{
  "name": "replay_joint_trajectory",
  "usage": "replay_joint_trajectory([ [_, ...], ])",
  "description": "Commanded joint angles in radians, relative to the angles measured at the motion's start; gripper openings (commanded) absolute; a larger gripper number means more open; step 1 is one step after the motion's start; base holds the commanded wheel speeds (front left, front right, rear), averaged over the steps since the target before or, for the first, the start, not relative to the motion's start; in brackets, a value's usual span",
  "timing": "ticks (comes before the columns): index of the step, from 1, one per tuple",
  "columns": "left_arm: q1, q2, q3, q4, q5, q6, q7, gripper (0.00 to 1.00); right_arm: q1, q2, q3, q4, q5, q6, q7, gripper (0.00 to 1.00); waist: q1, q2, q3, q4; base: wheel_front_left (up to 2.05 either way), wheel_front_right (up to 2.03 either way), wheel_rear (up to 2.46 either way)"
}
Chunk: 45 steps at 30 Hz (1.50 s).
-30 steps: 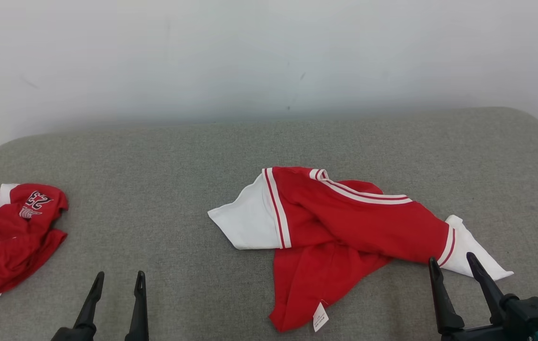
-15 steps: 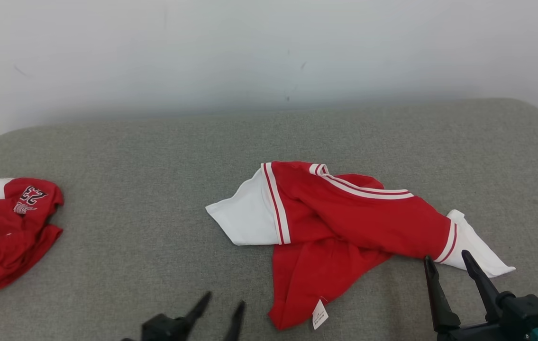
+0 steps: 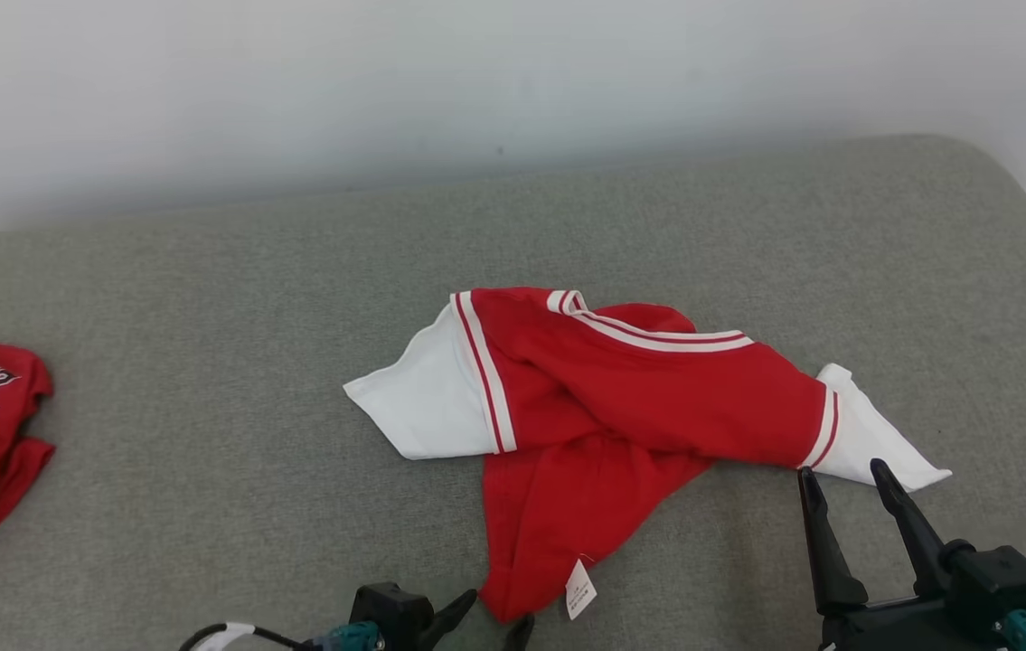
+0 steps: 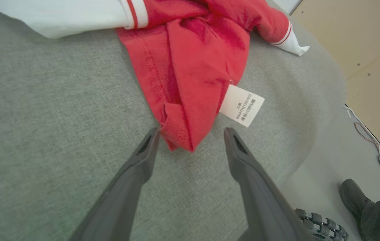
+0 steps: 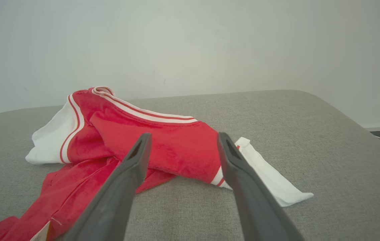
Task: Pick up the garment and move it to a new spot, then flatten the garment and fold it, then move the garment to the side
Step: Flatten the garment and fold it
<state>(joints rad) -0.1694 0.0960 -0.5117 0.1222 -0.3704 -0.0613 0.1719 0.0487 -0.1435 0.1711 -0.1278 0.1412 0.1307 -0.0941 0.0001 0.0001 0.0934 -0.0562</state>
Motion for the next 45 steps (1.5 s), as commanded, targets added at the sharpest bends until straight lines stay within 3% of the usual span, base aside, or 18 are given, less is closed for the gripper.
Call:
replay_joint_trajectory([
  [1, -0.011, 0.002, 0.001, 0.007, 0.001, -0.004, -0.002, 1.0, -0.012, 0.003, 0.001, 0.002, 0.001, 0.0, -0.005, 1.0, -0.0001, -0.0001, 0.021, -0.02, 0.0, 0.0, 0.0],
  [8, -0.047, -0.005, 0.002, 0.076, -0.013, -0.008, -0.023, 1.0, -0.028, 0.003, -0.002, 0.017, 0.008, 0.0, -0.019, 1.0, -0.0001, -0.0001, 0.046, -0.041, 0.0, 0.0, 0.0],
  [9, -0.051, -0.006, 0.0, 0.081, -0.016, -0.009, -0.025, 0.59, -0.029, 0.004, -0.003, 0.019, 0.008, 0.0, -0.021, 1.0, -0.0001, -0.0001, 0.047, -0.042, 0.0, 0.0, 0.0],
  [11, -0.058, -0.008, 0.003, 0.085, -0.028, -0.015, -0.036, 0.0, -0.032, 0.006, -0.004, 0.021, 0.009, 0.0, -0.024, 1.0, -0.0001, -0.0001, 0.049, -0.042, 0.0, 0.0, 0.0],
  [23, -0.021, 0.046, 0.09, -0.081, -0.052, 0.045, -0.085, 0.0, -0.037, 0.014, -0.032, 0.028, 0.02, 0.0, -0.034, 1.0, -0.0001, -0.0001, 0.052, 0.006, 0.0, 0.0, 0.0],
  [34, 0.083, 0.141, 0.202, -0.397, -0.052, 0.135, -0.038, 0.0, -0.035, 0.014, -0.059, 0.028, 0.023, 0.0, -0.034, 1.0, -0.0001, -0.0001, 0.044, 0.08, 0.0, 0.0, 0.0],
  [41, 0.08, 0.201, 0.285, -0.562, -0.019, 0.194, -0.009, 0.0, -0.045, 0.015, -0.066, 0.026, 0.022, 0.0, -0.03, 1.0, -0.0001, -0.0001, 0.049, 0.092, 0.0, 0.0, 0.0],
  [45, 0.038, 0.222, 0.308, -0.557, -0.021, 0.199, 0.025, 0.0, -0.058, 0.017, -0.06, 0.031, 0.027, 0.0, -0.035, 1.0, -0.0001, -0.0001, 0.062, 0.077, 0.0, 0.0, 0.0],
])
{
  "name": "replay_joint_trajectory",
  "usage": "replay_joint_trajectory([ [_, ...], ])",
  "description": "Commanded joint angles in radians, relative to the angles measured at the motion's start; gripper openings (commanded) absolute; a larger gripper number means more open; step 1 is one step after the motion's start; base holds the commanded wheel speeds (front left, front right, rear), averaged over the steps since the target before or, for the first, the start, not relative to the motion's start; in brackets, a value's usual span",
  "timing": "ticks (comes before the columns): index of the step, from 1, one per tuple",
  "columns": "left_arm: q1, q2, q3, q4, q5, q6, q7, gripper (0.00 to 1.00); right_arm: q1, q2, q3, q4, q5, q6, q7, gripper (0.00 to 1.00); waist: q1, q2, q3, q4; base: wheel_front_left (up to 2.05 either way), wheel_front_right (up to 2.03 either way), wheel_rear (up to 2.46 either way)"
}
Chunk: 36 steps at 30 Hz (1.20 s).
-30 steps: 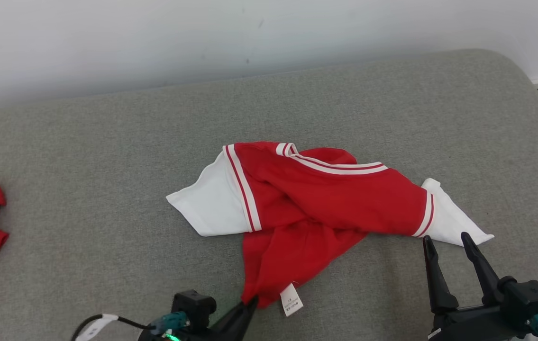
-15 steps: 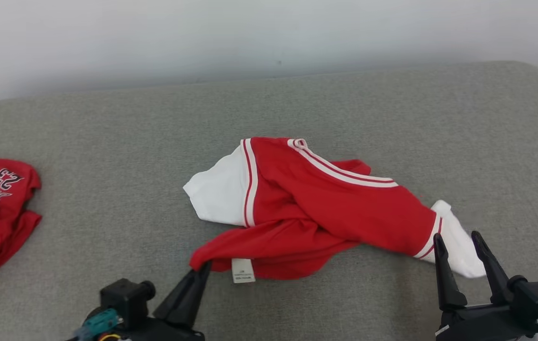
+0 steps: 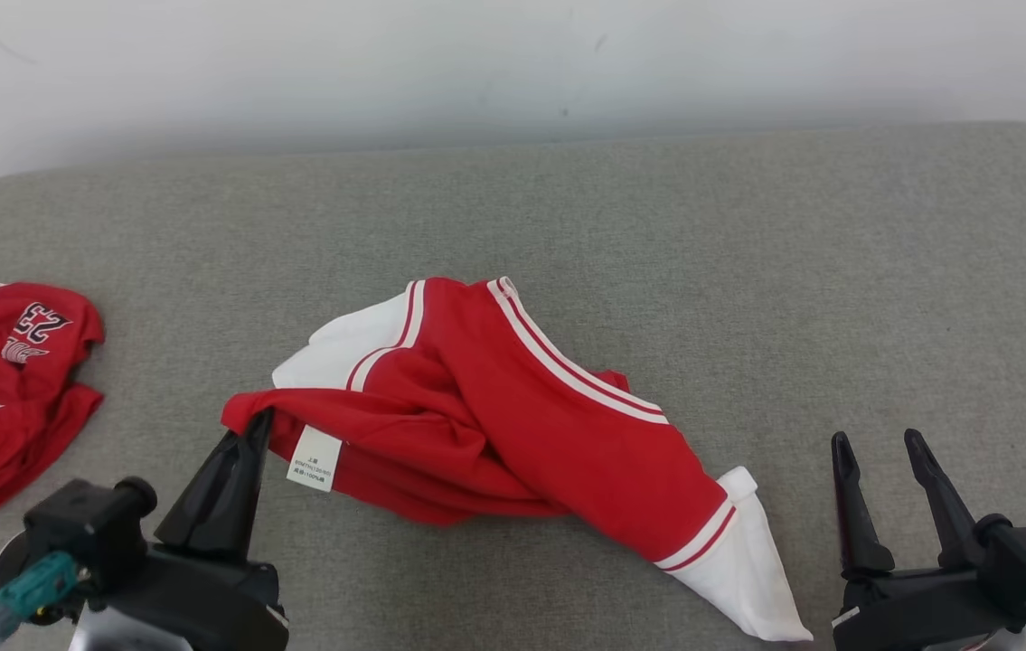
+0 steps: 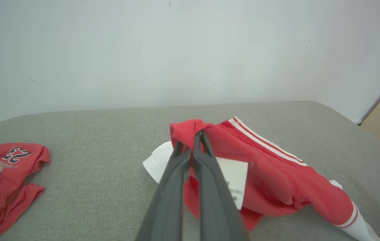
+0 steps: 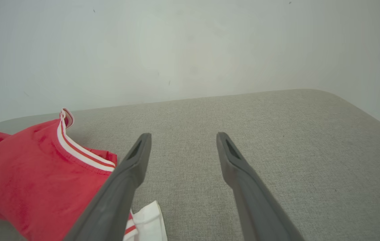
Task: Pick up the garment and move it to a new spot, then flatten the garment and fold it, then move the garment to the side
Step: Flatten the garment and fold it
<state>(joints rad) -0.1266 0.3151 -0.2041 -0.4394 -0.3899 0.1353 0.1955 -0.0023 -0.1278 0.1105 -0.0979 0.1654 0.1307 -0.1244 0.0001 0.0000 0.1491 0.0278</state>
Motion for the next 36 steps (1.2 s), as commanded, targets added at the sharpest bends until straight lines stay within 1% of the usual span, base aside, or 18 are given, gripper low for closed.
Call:
replay_joint_trajectory([
  [1, -0.017, 0.007, 0.004, 0.027, -0.002, 0.003, 0.009, 0.0, -0.009, 0.003, 0.001, 0.005, 0.005, 0.0, -0.005, 1.0, -0.0001, 0.0, 0.009, -0.013, 0.0, 0.0, 0.0],
  [4, -0.052, -0.006, 0.01, 0.118, -0.038, -0.002, 0.027, 0.0, -0.019, 0.007, 0.004, 0.011, 0.011, 0.0, -0.009, 1.0, -0.0001, 0.0, 0.021, -0.031, 0.0, 0.0, 0.0],
  [11, -0.084, -0.04, 0.056, 0.372, -0.109, 0.014, 0.028, 0.0, -0.025, 0.009, -0.01, 0.038, 0.017, 0.0, -0.013, 1.0, -0.0001, 0.0, 0.034, -0.057, 0.0, 0.0, 0.0],
  [14, -0.081, -0.053, 0.073, 0.447, -0.141, 0.01, 0.017, 0.0, -0.025, 0.006, -0.016, 0.043, 0.018, 0.0, -0.012, 1.0, -0.0001, 0.0, 0.036, -0.059, 0.0, 0.0, 0.0],
  [19, -0.09, -0.073, 0.085, 0.516, -0.166, -0.006, -0.025, 0.0, -0.029, 0.003, -0.026, 0.047, 0.02, 0.0, -0.008, 1.0, -0.0001, 0.0, 0.038, -0.043, 0.0, 0.0, 0.0],
  [20, -0.09, -0.077, 0.085, 0.523, -0.167, -0.009, -0.038, 0.32, -0.03, 0.002, -0.028, 0.046, 0.02, 0.0, -0.005, 1.0, -0.0001, 0.0, 0.038, -0.038, 0.0, 0.0, 0.0],
  [21, -0.09, -0.08, 0.086, 0.528, -0.164, -0.006, -0.052, 0.87, -0.03, 0.0, -0.029, 0.045, 0.02, 0.0, -0.004, 1.0, -0.0001, 0.0, 0.037, -0.034, 0.0, 0.0, 0.0],
  [22, -0.089, -0.082, 0.088, 0.531, -0.159, -0.005, -0.067, 1.0, -0.032, -0.002, -0.03, 0.044, 0.019, 0.0, -0.004, 1.0, -0.0001, 0.0, 0.035, -0.029, 0.0, 0.0, 0.0],
  [24, -0.074, -0.084, 0.09, 0.535, -0.149, -0.001, -0.091, 1.0, -0.036, -0.004, -0.031, 0.041, 0.017, 0.0, -0.003, 1.0, -0.0001, 0.0, 0.03, -0.023, 0.0, 0.0, 0.0],
  [28, -0.043, -0.081, 0.102, 0.521, -0.121, 0.036, -0.143, 1.0, -0.044, -0.007, -0.038, 0.035, 0.012, 0.0, -0.003, 1.0, -0.0001, 0.0, 0.015, -0.01, 0.0, 0.0, 0.0],
  [33, -0.013, -0.074, 0.109, 0.462, -0.066, 0.077, -0.217, 1.0, -0.05, -0.016, -0.045, 0.031, 0.005, 0.0, -0.001, 1.0, -0.0001, 0.0, -0.008, 0.003, 0.0, 0.0, 0.0],
  [36, -0.013, -0.073, 0.107, 0.427, -0.034, 0.09, -0.255, 1.0, -0.056, -0.019, -0.045, 0.026, 0.002, 0.0, -0.002, 1.0, -0.0001, 0.0, -0.017, 0.007, 0.0, 0.0, 0.0],
])
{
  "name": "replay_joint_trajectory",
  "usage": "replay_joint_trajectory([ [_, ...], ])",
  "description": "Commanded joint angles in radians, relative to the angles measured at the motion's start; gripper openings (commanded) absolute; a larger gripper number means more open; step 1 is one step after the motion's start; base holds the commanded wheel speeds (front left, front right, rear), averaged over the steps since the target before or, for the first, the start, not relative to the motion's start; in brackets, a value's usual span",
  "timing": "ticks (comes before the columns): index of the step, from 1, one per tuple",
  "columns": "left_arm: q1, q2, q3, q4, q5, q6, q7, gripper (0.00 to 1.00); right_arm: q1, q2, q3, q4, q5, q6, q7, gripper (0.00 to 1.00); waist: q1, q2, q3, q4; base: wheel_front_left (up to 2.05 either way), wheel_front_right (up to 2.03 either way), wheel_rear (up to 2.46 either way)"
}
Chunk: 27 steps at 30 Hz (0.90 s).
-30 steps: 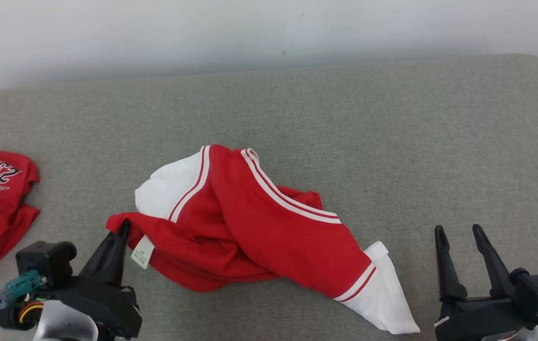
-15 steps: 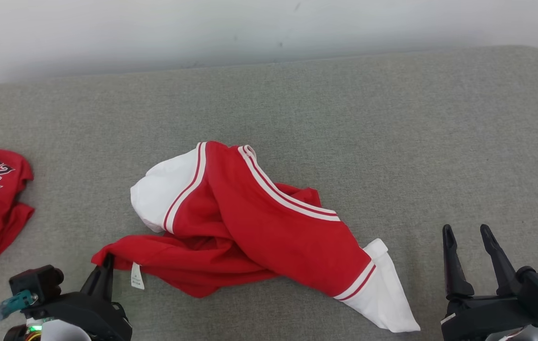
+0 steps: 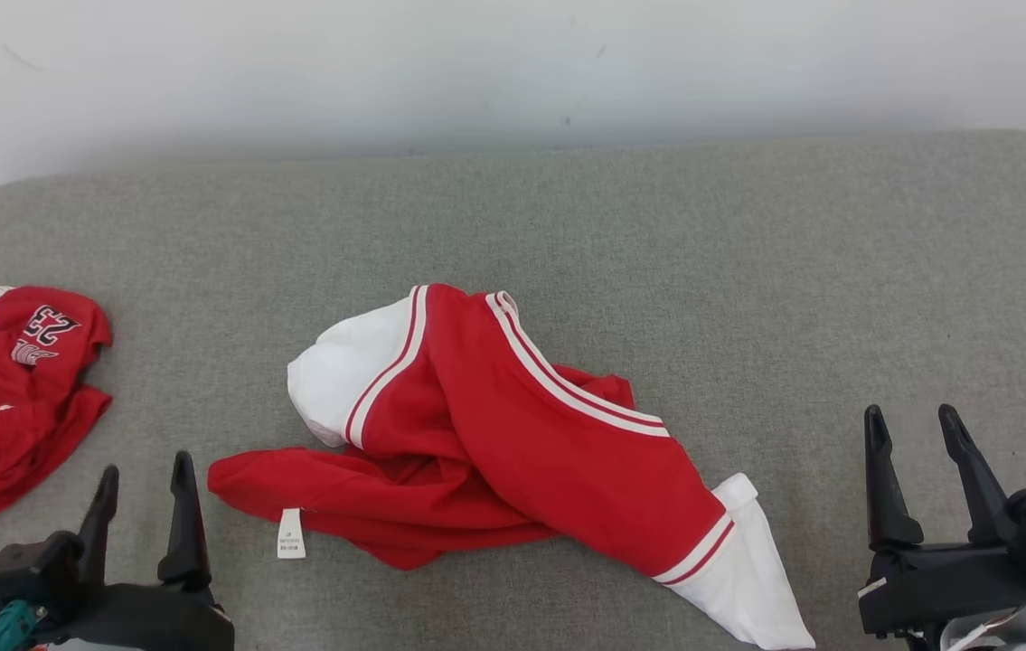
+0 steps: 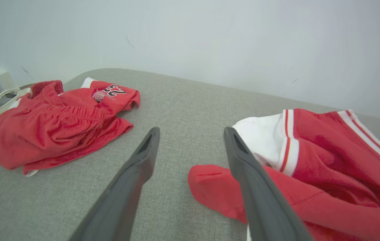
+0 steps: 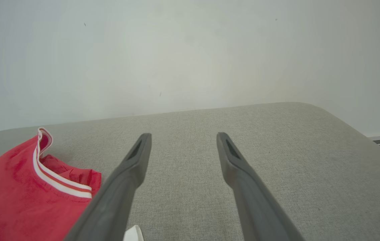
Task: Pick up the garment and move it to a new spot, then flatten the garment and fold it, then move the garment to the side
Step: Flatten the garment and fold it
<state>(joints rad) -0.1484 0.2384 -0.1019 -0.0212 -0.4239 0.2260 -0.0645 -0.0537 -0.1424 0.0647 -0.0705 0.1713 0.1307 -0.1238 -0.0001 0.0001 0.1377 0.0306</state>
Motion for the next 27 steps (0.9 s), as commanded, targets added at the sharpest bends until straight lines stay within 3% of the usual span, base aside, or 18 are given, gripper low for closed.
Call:
replay_joint_trajectory([
  [1, 0.011, 0.005, 0.0, -0.009, 0.015, 0.006, -0.011, 1.0, -0.008, -0.007, 0.001, -0.004, -0.006, 0.0, -0.002, 1.0, 0.0001, -0.0001, -0.01, 0.006, 0.0, 0.0, 0.0],
  [12, 0.062, -0.005, -0.072, -0.144, 0.147, 0.064, -0.112, 1.0, 0.0, -0.028, 0.09, -0.021, -0.016, 0.0, 0.025, 1.0, 0.0001, -0.0001, -0.066, 0.004, 0.0, 0.0, 0.0],
  [27, 0.131, 0.012, -0.122, -0.156, 0.188, 0.081, -0.081, 1.0, 0.077, -0.03, 0.164, -0.037, -0.001, 0.0, 0.069, 1.0, 0.0001, -0.0001, -0.114, 0.007, 0.0, 0.0, 0.0],
])
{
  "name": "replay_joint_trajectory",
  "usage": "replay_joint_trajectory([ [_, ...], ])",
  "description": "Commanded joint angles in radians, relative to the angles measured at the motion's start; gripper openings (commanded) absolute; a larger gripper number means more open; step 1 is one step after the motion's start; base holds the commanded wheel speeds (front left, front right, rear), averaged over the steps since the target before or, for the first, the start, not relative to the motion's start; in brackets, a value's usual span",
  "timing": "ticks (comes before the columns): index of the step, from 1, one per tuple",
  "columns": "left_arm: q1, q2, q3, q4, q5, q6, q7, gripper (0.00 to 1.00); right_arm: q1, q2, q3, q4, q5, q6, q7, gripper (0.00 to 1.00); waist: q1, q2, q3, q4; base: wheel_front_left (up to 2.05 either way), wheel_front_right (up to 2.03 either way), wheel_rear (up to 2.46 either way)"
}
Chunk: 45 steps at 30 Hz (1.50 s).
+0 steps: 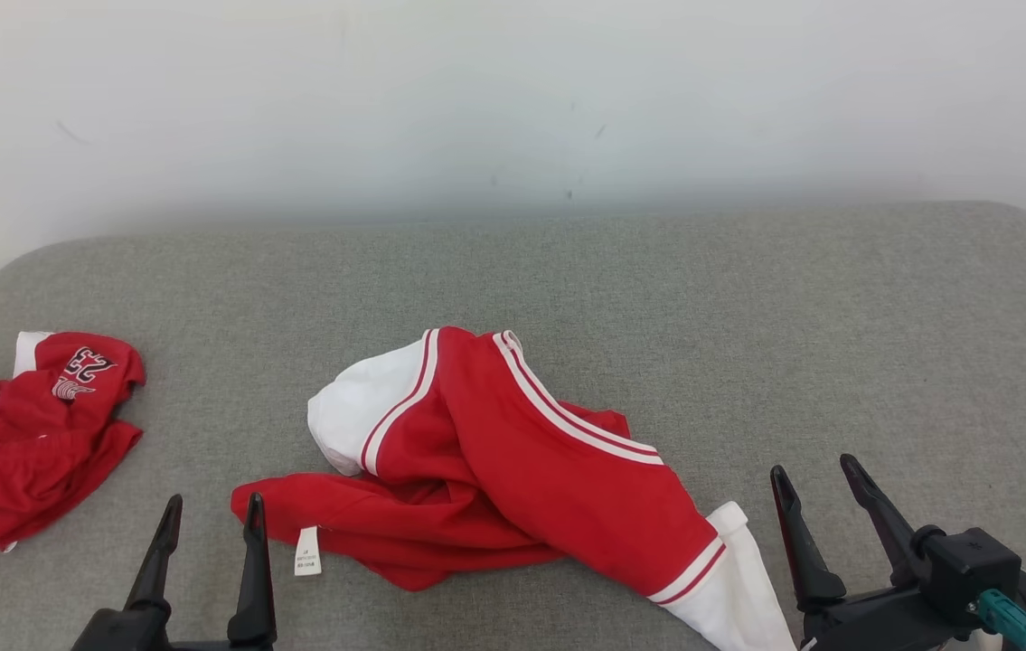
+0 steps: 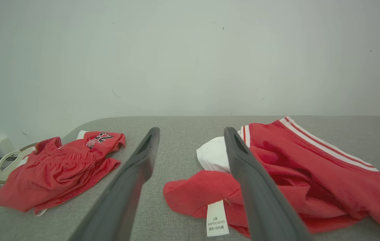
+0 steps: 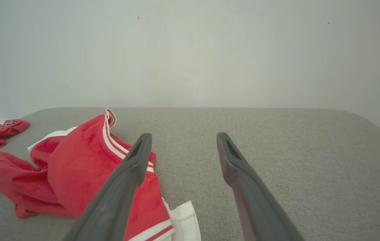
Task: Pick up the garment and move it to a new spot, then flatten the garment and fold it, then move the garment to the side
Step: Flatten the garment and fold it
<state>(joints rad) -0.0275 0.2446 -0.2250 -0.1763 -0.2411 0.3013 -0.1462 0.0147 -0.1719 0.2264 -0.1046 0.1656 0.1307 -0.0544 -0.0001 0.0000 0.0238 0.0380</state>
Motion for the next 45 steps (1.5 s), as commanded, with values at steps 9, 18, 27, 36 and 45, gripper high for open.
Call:
replay_joint_trajectory([
  [9, -0.002, 0.008, -0.007, -0.001, 0.0, 0.004, 0.005, 1.0, 0.004, -0.003, -0.002, -0.009, 0.009, 0.0, 0.006, 1.0, 0.0001, 0.0, 0.004, 0.006, 0.0, 0.0, 0.0],
  [18, -0.021, 0.001, -0.017, 0.001, 0.002, 0.007, 0.005, 1.0, -0.07, -0.028, -0.016, 0.03, 0.071, 0.0, -0.012, 1.0, 0.0001, 0.0, 0.027, 0.033, 0.0, 0.0, 0.0],
  [27, -0.076, -0.027, -0.049, 0.008, 0.007, 0.001, -0.017, 1.0, -0.292, -0.163, 0.119, 0.189, 0.194, 0.0, -0.015, 1.0, 0.0001, 0.0, 0.121, 0.133, 0.0, 0.0, 0.0],
  [36, -0.14, -0.071, -0.087, 0.05, 0.003, -0.017, -0.062, 1.0, -0.489, -0.265, 0.374, 0.31, 0.303, 0.0, 0.017, 1.0, 0.0001, 0.0, 0.215, 0.221, 0.0, 0.0, 0.0],
  [45, -0.172, -0.097, -0.1, 0.092, -0.008, -0.024, -0.089, 1.0, -0.656, -0.305, 0.611, 0.444, 0.434, 0.0, 0.062, 0.89, 0.0001, 0.0, 0.243, 0.26, 0.0, 0.0, 0.0],
])
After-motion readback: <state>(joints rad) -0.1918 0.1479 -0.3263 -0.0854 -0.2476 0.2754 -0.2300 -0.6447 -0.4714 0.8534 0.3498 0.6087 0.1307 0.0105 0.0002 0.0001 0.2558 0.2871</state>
